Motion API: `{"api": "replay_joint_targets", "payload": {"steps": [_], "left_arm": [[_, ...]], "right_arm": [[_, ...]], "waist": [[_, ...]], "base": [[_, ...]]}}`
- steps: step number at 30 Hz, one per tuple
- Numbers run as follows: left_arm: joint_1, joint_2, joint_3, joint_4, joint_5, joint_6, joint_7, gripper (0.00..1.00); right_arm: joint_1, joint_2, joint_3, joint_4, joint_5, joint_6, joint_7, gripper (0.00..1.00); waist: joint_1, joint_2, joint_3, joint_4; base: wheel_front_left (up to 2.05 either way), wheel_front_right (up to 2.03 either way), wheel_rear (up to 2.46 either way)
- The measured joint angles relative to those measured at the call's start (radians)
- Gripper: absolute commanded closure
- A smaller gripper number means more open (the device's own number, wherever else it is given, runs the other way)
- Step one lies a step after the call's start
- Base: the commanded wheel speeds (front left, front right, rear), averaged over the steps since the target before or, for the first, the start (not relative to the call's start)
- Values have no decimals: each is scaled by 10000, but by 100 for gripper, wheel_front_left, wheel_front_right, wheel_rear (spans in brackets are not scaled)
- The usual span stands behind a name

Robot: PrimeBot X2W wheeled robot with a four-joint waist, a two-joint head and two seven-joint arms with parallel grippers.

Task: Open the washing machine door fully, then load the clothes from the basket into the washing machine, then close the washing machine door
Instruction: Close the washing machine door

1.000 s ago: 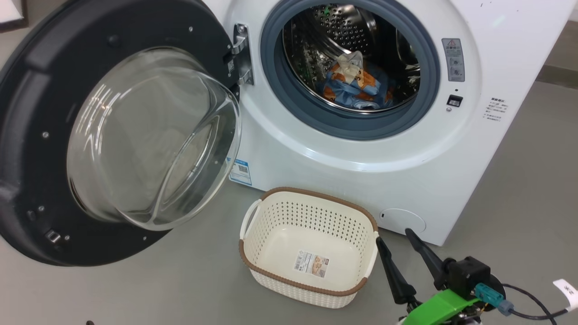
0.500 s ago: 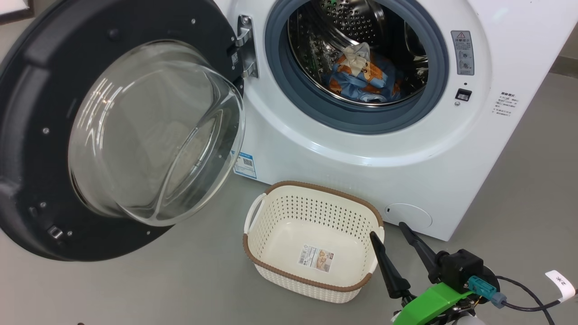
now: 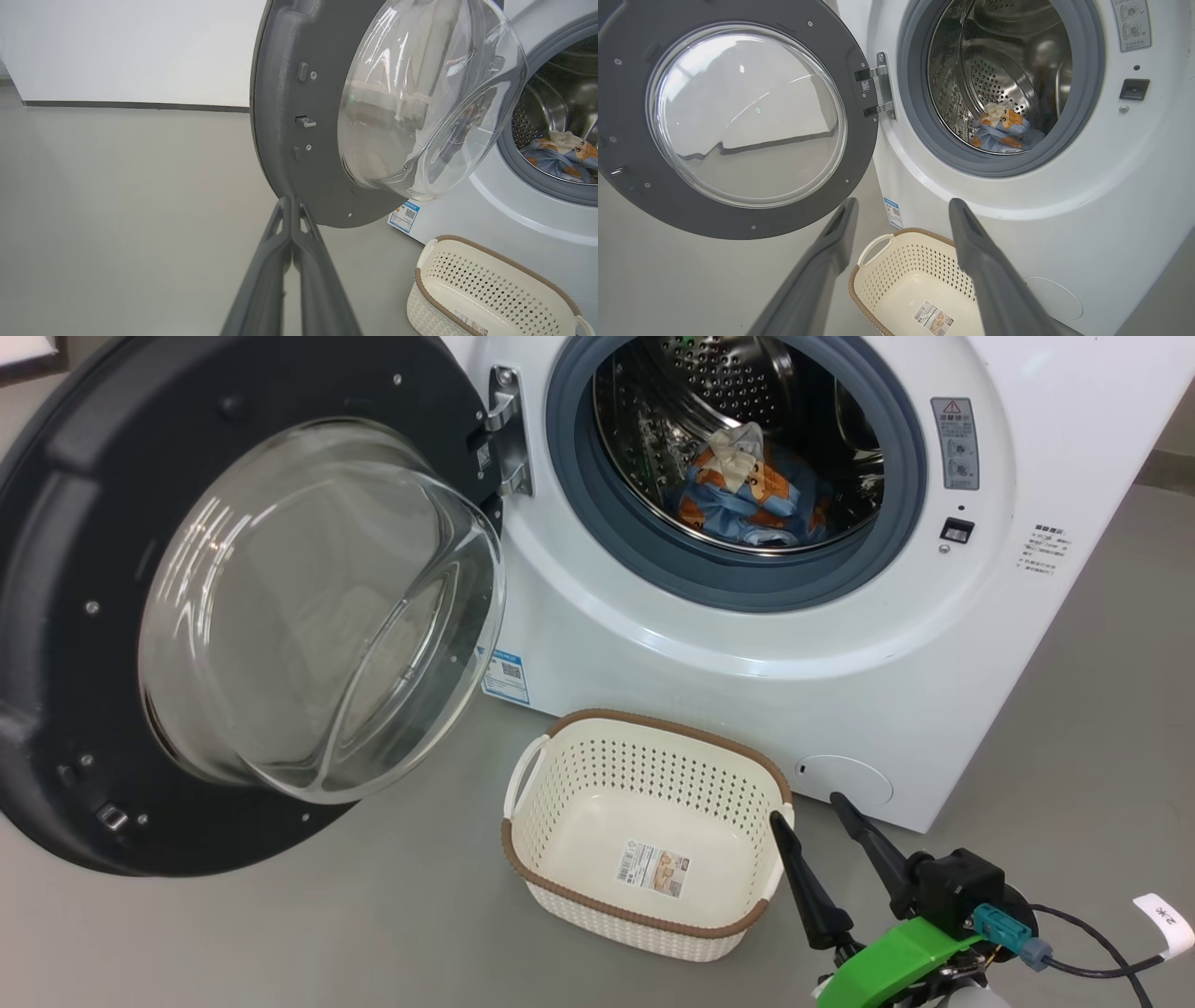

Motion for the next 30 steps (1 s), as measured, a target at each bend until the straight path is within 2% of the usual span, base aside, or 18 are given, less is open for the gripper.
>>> {"api": "replay_joint_targets", "payload": {"steps": [6,18,23,30], "left_arm": [[-208,-6,871,-102,-73,-481,-2,100],[-1637,4,2654,-171,123,-1448,-2,100],[-2547,606,3269,257,105,-2040,-4,100],[-3550,1204,3555,1149,-205,-2320,-2,100]], "right_arm": [[7,0,-148,-46,-29,0,0,0],[48,-2,-293,-98,-136,0,0,0],[85,0,-393,-190,-132,0,0,0],[167,-2,-566,-311,-134,0,0,0]], "waist": [[0,0,74,-5],[0,0,176,-23],[0,0,188,-45],[0,0,280,-53]], "base": [[0,0,0],[0,0,0],[0,0,0],[0,0,0]]}}
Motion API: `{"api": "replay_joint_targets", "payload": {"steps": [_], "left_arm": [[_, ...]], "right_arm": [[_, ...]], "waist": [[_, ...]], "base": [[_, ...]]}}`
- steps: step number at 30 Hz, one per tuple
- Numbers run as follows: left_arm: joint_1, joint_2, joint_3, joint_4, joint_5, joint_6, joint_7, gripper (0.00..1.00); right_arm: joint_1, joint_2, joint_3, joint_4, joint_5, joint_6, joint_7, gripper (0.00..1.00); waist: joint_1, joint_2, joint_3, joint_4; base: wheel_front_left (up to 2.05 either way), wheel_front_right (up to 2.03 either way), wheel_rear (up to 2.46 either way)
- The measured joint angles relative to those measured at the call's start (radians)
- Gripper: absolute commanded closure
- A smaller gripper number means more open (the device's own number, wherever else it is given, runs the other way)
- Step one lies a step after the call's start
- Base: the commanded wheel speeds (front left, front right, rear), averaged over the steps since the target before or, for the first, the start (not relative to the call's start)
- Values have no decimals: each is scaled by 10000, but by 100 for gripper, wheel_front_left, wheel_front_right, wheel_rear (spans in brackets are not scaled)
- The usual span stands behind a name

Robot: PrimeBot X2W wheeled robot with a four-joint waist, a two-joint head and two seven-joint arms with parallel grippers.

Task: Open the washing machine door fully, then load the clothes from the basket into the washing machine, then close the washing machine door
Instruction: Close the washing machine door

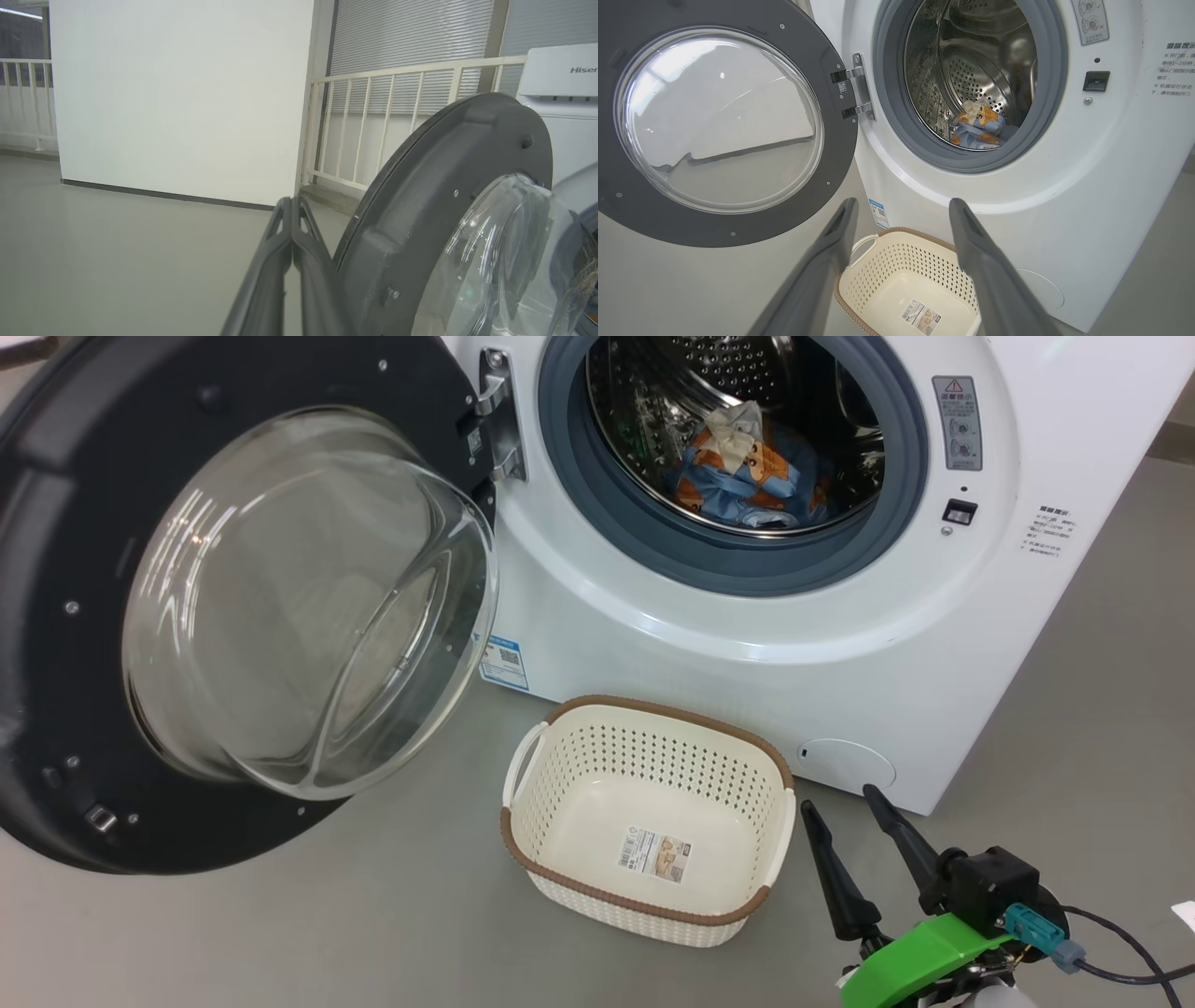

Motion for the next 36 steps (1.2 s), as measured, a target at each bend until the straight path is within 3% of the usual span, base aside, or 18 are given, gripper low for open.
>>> {"api": "replay_joint_targets", "payload": {"steps": [10,18,27,36], "left_arm": [[-2131,1093,723,2385,-2550,-694,970,100],[-3703,1513,1597,4075,-5883,-867,3235,100],[-4722,1847,2466,5302,-8376,-848,5306,100],[-5536,1904,2773,6000,-9131,-282,5975,100]], "right_arm": [[201,2,-238,-211,-77,0,0,0],[239,2,-278,-311,-230,0,0,0],[230,2,-267,-318,-339,0,0,0],[109,2,-268,-267,-525,0,0,0]], "waist": [[0,1,167,-34],[1,0,341,-147],[0,0,573,-399],[0,1,838,-677]], "base": [[0,0,0],[0,0,0],[0,0,0],[0,0,0]]}}
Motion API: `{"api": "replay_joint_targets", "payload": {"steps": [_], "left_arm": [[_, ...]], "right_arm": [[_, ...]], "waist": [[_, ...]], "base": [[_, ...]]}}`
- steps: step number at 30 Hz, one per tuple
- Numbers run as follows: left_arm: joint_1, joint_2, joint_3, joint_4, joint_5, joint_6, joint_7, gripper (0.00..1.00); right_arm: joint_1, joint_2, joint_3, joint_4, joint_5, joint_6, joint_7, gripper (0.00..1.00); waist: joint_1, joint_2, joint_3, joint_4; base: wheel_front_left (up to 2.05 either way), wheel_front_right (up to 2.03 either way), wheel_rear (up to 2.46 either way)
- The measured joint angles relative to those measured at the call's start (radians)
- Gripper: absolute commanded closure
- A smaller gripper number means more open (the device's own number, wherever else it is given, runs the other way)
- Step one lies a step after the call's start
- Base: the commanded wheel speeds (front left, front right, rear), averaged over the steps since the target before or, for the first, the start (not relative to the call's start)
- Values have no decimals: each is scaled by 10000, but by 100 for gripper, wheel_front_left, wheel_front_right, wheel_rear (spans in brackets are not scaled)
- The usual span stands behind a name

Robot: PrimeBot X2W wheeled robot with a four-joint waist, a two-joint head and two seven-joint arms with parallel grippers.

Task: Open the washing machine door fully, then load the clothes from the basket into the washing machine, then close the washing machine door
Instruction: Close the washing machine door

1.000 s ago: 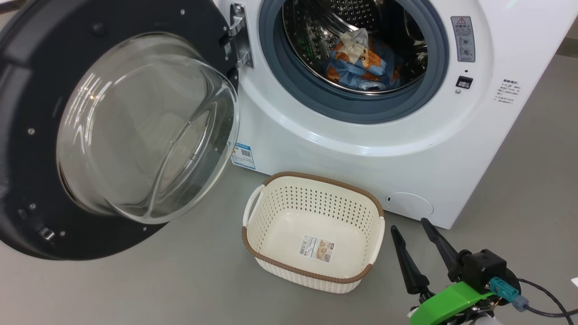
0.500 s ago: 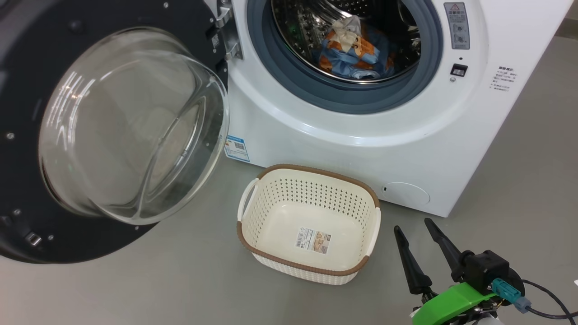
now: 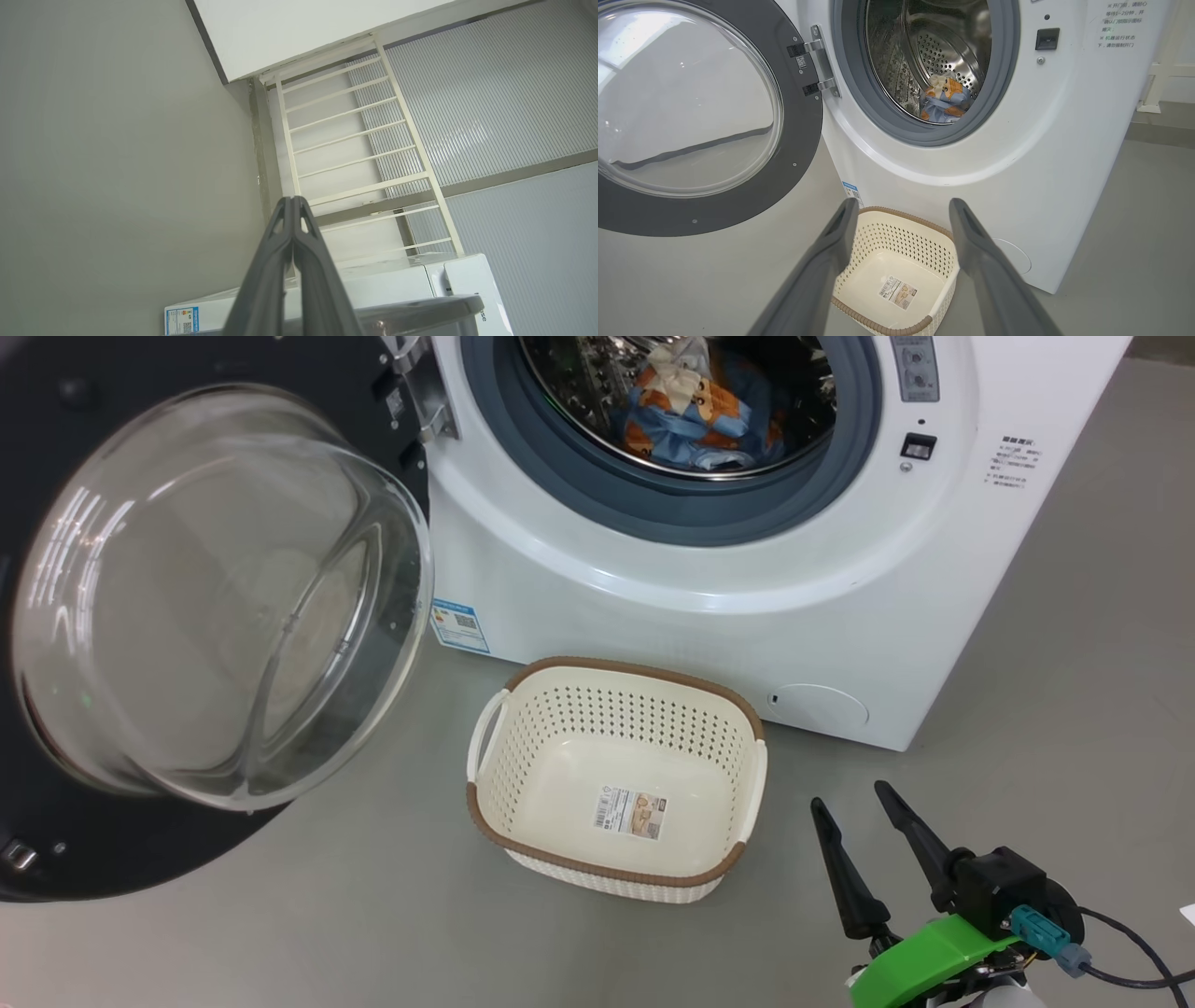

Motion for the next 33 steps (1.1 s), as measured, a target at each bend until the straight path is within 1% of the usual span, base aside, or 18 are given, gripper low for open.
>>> {"api": "replay_joint_targets", "payload": {"steps": [2,8,11,15,19,20,21,25,30,33], "left_arm": [[-48,-8,98,159,-136,75,84,100],[-198,-104,163,420,-562,79,449,100],[-198,-190,153,479,-610,75,639,100],[-173,-374,132,397,-830,-58,1083,100],[-32,-399,86,61,-1172,-155,1868,100],[-32,-399,86,61,-1172,-155,1868,100],[131,-412,31,-144,-1304,-159,2309,100],[519,-487,-100,-616,-1546,-159,3101,100],[985,-844,-284,-1369,-2038,-144,4280,100],[1351,-1168,-523,-1902,-2136,-138,4717,100]], "right_arm": [[-8,-2,0,0,-2,0,0,0],[-35,-21,-42,2,-15,0,13,0],[-39,-31,-52,0,-15,0,13,0],[-149,-38,-59,-4,-15,0,86,0],[-185,-44,-63,4,-15,0,86,0],[-185,-44,-63,4,-15,0,86,0],[-187,-44,-61,12,-15,0,86,0],[-189,-44,-59,46,-15,0,86,0],[-190,-42,-58,125,-13,0,86,0],[-191,-42,-61,157,-12,0,86,0]], "waist": [[0,0,62,-64],[0,0,251,-234],[1,0,313,-305],[0,0,335,-372],[0,0,289,-382],[0,0,289,-382],[0,0,266,-383],[0,0,240,-376],[0,0,192,-376],[0,0,158,-379]], "base": [[0,0,0],[0,0,0],[0,0,0],[0,0,0],[0,0,0],[0,0,0],[0,0,0],[0,0,0],[0,0,0],[0,0,0]]}}
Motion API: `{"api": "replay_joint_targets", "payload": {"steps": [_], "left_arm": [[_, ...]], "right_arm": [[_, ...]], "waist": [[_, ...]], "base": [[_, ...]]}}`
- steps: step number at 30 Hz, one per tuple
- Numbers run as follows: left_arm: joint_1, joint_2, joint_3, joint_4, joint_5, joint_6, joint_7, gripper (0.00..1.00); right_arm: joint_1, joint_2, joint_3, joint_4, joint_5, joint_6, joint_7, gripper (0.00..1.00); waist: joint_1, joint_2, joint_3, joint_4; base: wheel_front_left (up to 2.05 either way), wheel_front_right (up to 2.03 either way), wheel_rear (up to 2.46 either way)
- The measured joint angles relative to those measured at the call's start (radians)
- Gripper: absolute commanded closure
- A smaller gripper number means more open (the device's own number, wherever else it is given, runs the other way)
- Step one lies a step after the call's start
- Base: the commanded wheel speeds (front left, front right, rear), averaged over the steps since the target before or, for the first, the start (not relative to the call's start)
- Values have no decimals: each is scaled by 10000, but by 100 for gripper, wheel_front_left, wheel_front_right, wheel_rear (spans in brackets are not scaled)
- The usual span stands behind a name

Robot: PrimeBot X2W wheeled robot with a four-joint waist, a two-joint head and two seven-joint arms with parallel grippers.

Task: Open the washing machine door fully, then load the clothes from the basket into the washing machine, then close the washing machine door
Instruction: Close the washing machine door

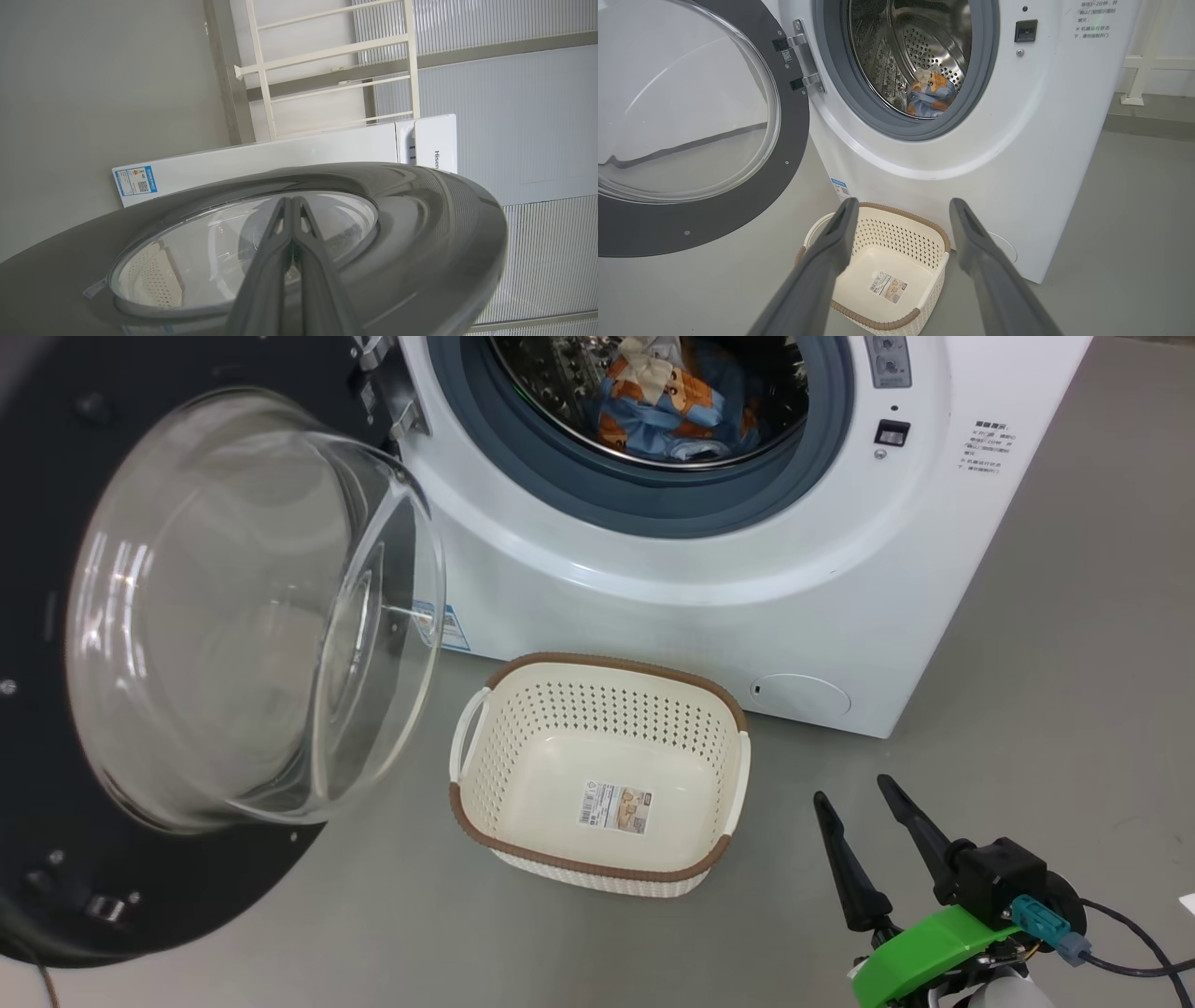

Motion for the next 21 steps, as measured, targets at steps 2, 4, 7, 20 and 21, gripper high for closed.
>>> {"api": "replay_joint_targets", "payload": {"steps": [2,4,7,20,21], "left_arm": [[220,-157,-86,-351,-119,12,270,100],[430,-307,-138,-721,-222,31,512,100],[778,-527,-249,-1294,-458,203,1005,100],[2079,-1634,-1003,-3542,-1076,537,2240,100],[2122,-1732,-1078,-3678,-1126,537,2261,100]], "right_arm": [[0,2,4,0,0,0,0,0],[0,2,8,2,0,0,-2,0],[-1,4,27,2,8,0,-2,0],[-6,6,31,13,138,0,-12,0],[-11,6,35,13,140,0,-13,0]], "waist": [[0,0,-27,-11],[0,1,-51,-29],[0,1,-77,-67],[0,0,-78,-276],[0,1,-77,-308]], "base": [[0,0,0],[0,0,0],[0,0,0],[0,0,0],[0,0,0]]}}
